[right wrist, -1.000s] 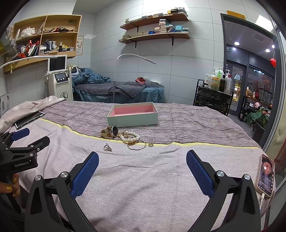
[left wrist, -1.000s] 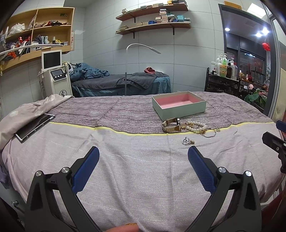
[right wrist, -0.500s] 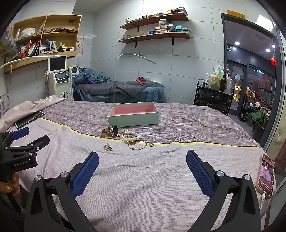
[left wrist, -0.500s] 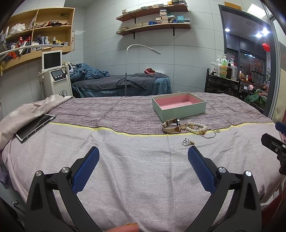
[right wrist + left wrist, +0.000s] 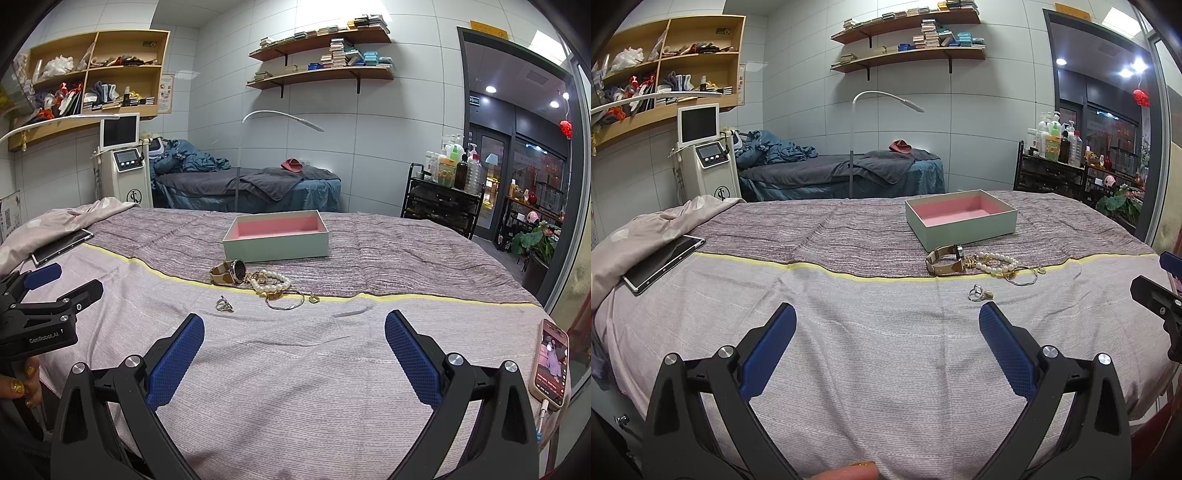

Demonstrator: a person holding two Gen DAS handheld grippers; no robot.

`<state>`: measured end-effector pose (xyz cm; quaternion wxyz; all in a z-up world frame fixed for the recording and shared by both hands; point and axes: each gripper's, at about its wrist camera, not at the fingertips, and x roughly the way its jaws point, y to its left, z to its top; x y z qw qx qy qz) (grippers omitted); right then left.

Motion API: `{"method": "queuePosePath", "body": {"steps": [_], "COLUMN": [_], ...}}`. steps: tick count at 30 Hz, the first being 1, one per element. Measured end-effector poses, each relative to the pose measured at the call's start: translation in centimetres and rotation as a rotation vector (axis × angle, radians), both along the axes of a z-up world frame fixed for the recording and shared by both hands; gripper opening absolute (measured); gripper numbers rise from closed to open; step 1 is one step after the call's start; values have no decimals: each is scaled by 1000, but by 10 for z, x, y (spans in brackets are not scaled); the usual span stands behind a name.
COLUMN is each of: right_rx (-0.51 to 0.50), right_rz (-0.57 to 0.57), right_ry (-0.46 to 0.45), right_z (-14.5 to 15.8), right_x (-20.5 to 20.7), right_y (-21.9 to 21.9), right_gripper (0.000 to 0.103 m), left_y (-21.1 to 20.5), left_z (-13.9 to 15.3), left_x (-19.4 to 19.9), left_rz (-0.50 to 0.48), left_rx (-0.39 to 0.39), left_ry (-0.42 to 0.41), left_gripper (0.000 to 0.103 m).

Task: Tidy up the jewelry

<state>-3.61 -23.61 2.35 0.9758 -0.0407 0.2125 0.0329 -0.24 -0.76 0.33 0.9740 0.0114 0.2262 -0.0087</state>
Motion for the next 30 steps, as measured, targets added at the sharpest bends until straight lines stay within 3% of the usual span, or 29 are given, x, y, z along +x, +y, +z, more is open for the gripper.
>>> {"method": "queuePosePath", "body": {"steps": [30], "right_rx": [-3], "right_rz": [2], "right_ry": [31], "right_z": [-16], "right_x": [7], "right_y": [9], "right_gripper": [96], "left_y": [2], "left_z": [-9], "left_x": [8], "left_rz": [-10], "left_rx": [-11], "left_ry": [41], "left_gripper": [98]}}
